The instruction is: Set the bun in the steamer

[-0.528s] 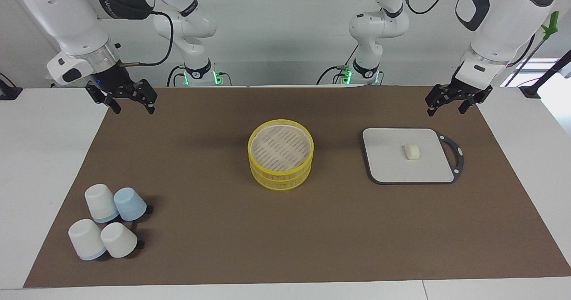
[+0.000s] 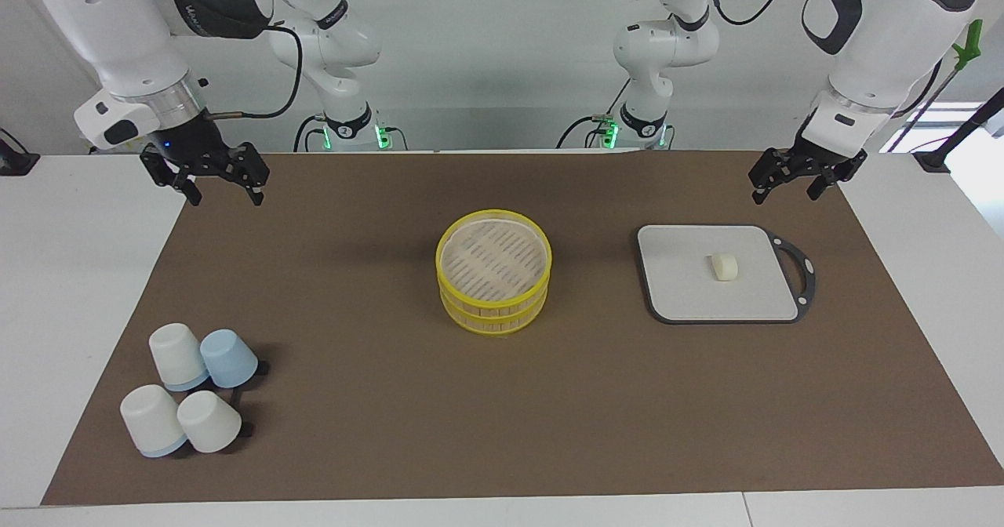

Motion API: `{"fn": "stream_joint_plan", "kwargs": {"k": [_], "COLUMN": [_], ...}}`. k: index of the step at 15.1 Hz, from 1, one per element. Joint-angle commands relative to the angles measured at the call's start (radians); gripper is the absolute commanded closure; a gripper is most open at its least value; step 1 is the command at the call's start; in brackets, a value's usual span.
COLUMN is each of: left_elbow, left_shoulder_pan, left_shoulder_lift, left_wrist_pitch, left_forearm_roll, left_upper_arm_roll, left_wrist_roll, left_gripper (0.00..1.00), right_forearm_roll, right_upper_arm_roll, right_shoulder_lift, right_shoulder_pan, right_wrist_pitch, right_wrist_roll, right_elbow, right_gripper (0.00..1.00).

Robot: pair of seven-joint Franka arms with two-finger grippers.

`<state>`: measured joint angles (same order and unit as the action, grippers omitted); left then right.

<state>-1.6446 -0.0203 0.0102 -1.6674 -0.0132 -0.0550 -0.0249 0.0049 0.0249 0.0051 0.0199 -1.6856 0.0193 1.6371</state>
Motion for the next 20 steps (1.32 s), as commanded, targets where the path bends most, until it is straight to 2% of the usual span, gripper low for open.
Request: {"fn": "stream_joint_plan", "kwargs": {"k": [1, 7, 12, 15, 20], "left_elbow": [0.023, -0.032, -0.133, -0.242, -0.354], "left_shoulder_pan": [0.005, -0.01, -0.021, -0.027, -0.029], "left_shoulder_lift": [0.011, -0.021, -0.062, -0.099, -0.093], "left_wrist_pitch": [0.018, 0.025, -0.061, -0.153, -0.267], "left_forearm_roll": [0.016, 0.015, 0.015, 0.013, 0.01], "left_upper_arm_roll": [0.004, 0.004, 0.006, 0.006, 0.006], "left_wrist_roll": [-0.006, -0.023, -0.015, -0.01, -0.013], "left_gripper": [0.0, 0.0, 0.0, 0.0, 0.0], "right_forearm_roll": [-0.011, 0.007, 0.007, 0.006, 0.003], "right_upper_arm_roll": [-0.01, -0.02, -0.022, -0.022, -0.019], "right_shoulder_lift": [0.003, -0.007, 0.006, 0.064, 0.291], "right_shoulder_pan": [0.014, -0.012, -0.199, -0.343, -0.517], "right_wrist_pitch": [-0.003, 0.052, -0.006, -0.025, -0.023], "right_wrist_roll": [0.025, 0.022, -0.247, -0.407, -0.68], "right_elbow": [0.0, 0.009, 0.009, -0.013, -0.235], "right_gripper": [0.0, 0.0, 0.0, 0.0, 0.0]}}
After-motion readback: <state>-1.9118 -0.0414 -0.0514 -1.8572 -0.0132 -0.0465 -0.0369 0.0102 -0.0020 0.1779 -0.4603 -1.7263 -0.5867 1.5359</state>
